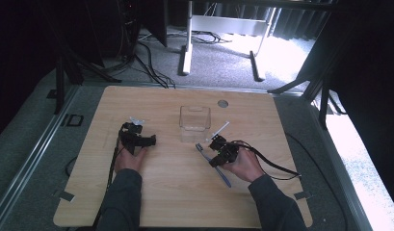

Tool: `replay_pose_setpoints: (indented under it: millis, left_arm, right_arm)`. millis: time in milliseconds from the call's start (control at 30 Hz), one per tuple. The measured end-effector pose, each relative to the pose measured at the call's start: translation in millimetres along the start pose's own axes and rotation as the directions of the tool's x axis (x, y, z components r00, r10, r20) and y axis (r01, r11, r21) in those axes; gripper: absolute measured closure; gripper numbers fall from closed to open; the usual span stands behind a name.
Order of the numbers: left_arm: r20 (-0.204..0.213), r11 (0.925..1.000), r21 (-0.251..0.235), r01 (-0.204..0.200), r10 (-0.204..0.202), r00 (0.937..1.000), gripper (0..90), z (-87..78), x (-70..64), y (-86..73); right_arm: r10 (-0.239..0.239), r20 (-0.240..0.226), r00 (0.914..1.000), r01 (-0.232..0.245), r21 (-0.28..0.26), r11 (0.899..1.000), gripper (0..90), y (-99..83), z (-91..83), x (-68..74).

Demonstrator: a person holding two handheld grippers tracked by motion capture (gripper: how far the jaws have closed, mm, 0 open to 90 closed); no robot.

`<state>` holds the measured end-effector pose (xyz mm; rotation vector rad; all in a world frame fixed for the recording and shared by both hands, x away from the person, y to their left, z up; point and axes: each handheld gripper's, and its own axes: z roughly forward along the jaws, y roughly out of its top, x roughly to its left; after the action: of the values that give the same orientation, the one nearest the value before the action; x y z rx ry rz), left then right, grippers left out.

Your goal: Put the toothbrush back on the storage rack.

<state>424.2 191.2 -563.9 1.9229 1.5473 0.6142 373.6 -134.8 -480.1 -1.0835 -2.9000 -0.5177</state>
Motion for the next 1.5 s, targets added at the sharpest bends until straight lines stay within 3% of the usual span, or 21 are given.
replay_pose_setpoints:
  millis: [500, 733, 1100, 1500]
  left_arm:
    - [0.0, 1.0, 0.0, 0.0, 0.0, 1.0, 5.5, 0.0, 0.0, 0.0]
    - [0.0, 1.0, 0.0, 0.0, 0.0, 1.0, 5.5, 0.0, 0.0, 0.0]
    - [0.0, 1.0, 0.0, 0.0, 0.0, 1.0, 5.5, 0.0, 0.0, 0.0]
    - [0.0, 1.0, 0.0, 0.0, 0.0, 1.0, 5.5, 0.0, 0.0, 0.0]
  right_arm:
    - [0.023, -0.008, 0.9997, -0.023, -0.097, 0.995, 81.5, 1.1, -16.4, -4.4]
    - [0.04, -0.008, 0.9992, -0.041, -0.164, 0.986, 81.5, 2.1, -27.7, -6.1]
    - [0.061, -0.018, 0.998, -0.064, -0.213, 0.975, 81.5, 4.8, -32.4, -8.5]
    - [0.093, -0.024, 0.9954, -0.096, -0.283, 0.954, 81.5, 6.3, -41.1, -13.0]
